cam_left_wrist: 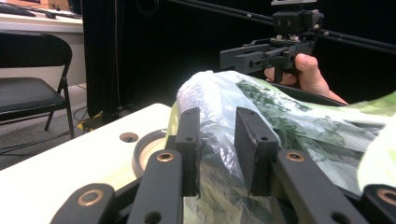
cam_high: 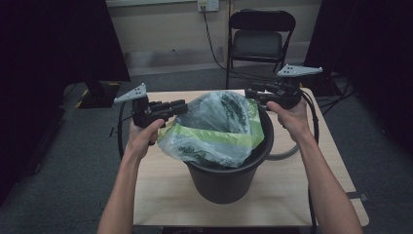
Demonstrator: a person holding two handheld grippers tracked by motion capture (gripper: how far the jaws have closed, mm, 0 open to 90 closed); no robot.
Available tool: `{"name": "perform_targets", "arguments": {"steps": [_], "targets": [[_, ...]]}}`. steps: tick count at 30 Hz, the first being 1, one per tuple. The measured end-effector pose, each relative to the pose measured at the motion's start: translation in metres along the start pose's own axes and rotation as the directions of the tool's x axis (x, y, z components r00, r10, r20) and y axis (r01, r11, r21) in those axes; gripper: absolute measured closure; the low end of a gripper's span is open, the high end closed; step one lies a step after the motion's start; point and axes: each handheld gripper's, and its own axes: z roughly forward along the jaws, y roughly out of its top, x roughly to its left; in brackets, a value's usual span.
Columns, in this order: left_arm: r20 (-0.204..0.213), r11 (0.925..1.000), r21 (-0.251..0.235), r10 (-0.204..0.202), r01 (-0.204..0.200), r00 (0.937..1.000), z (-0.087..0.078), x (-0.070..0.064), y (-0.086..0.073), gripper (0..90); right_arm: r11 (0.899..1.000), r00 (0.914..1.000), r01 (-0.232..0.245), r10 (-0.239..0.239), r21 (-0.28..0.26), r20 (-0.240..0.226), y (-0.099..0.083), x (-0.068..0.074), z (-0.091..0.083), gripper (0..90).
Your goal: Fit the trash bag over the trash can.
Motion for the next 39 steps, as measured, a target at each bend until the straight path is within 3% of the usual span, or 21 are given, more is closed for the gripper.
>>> {"name": "perform_targets", "arguments": {"steps": [3, 8, 11, 12, 13, 16, 18, 22, 23, 24, 27, 29, 31, 35, 36, 39], "targets": [[-0.001, 1.0, -0.007, -0.002, 0.002, 1.0, -0.006, -0.004, -0.002, 71.4, 1.0, 1.0, 0.003, -0.003, 0.003, -0.005, 0.0, 0.002, 0.0, 56.3], [-0.012, 0.9994, 0.015, 0.032, -0.032, 0.9994, -0.023, -0.02, -0.004, 70.3, 1.0, 0.9999, 0.016, -0.016, 0.017, -0.007, 0.0, 0.007, -0.001, 53.3], [0.004, 0.9987, 0.021, 0.046, -0.046, 0.9989, -0.029, -0.024, -0.003, 69.8, 1.0, 0.9997, 0.014, -0.013, 0.019, -0.021, 0.002, 0.006, -0.002, 50.5], [-0.011, 0.9989, 0.012, 0.046, -0.045, 0.9989, -0.03, -0.024, -0.001, 68.6, 0.999, 0.9995, 0.021, -0.02, 0.024, -0.024, 0.003, 0.006, -0.001, 50.1], [-0.026, 0.9992, -0.001, 0.039, -0.039, 0.9989, -0.03, -0.022, 0.002, 67.1, 0.999, 0.999, 0.031, -0.03, 0.035, -0.032, 0.006, 0.005, 0.001, 49.7], [-0.01, 0.9993, -0.027, 0.026, -0.027, 0.9996, -0.022, -0.019, 0.008, 66.8, 0.998, 0.9975, 0.037, -0.034, 0.047, -0.062, 0.012, 0.006, 0.008, 49.7], [-0.017, 0.999, 0.0, 0.044, -0.044, 0.9989, -0.011, -0.018, 0.01, 65.7, 0.997, 0.9957, 0.045, -0.04, 0.055, -0.083, 0.015, 0.007, 0.013, 50.0], [-0.022, 0.9998, 0.008, 0.018, -0.017, 0.9996, 0.004, -0.01, 0.008, 65.3, 0.987, 0.9935, 0.078, -0.066, 0.139, -0.093, 0.019, 0.011, 0.027, 51.6], [-0.018, 0.9998, 0.012, 0.014, -0.014, 0.9997, 0.006, -0.008, 0.008, 65.3, 0.987, 0.9935, 0.078, -0.066, 0.139, -0.093, 0.019, 0.011, 0.027, 51.6], [-0.01, 1.0, -0.002, 0.004, -0.004, 0.9999, 0.009, -0.006, 0.007, 65.3, 0.986, 0.9936, 0.083, -0.07, 0.148, -0.089, 0.019, 0.011, 0.029, 56.2], [-0.02, 1.0, -0.004, -0.009, 0.008, 0.9998, 0.013, -0.003, 0.008, 64.1, 0.985, 0.9921, 0.076, -0.059, 0.154, -0.111, 0.019, 0.01, 0.031, 58.2], [-0.025, 1.0, 0.001, -0.005, 0.005, 0.9997, 0.015, -0.002, 0.01, 63.1, 0.988, 0.9923, 0.073, -0.058, 0.133, -0.109, 0.02, 0.011, 0.031, 72.4], [-0.029, 0.9999, -0.011, -0.011, 0.011, 0.9995, 0.015, -0.002, 0.01, 62.0, 0.987, 0.9914, 0.082, -0.066, 0.137, -0.113, 0.02, 0.012, 0.031, 78.4], [-0.04, 1.0, -0.001, 0.0, 0.0, 0.9992, 0.013, -0.005, 0.009, 61.0, 0.987, 0.9906, 0.085, -0.069, 0.135, -0.118, 0.021, 0.013, 0.032, 81.5], [-0.037, 1.0, 0.005, 0.003, -0.002, 0.9993, 0.013, -0.006, 0.009, 61.0, 0.991, 0.991, 0.076, -0.062, 0.112, -0.119, 0.021, 0.011, 0.029, 89.8], [-0.045, 0.9999, 0.008, 0.012, -0.012, 0.9989, 0.012, -0.007, 0.008, 60.4, 0.993, 0.992, 0.061, -0.049, 0.104, -0.116, 0.022, 0.008, 0.027, 90.0]]}}
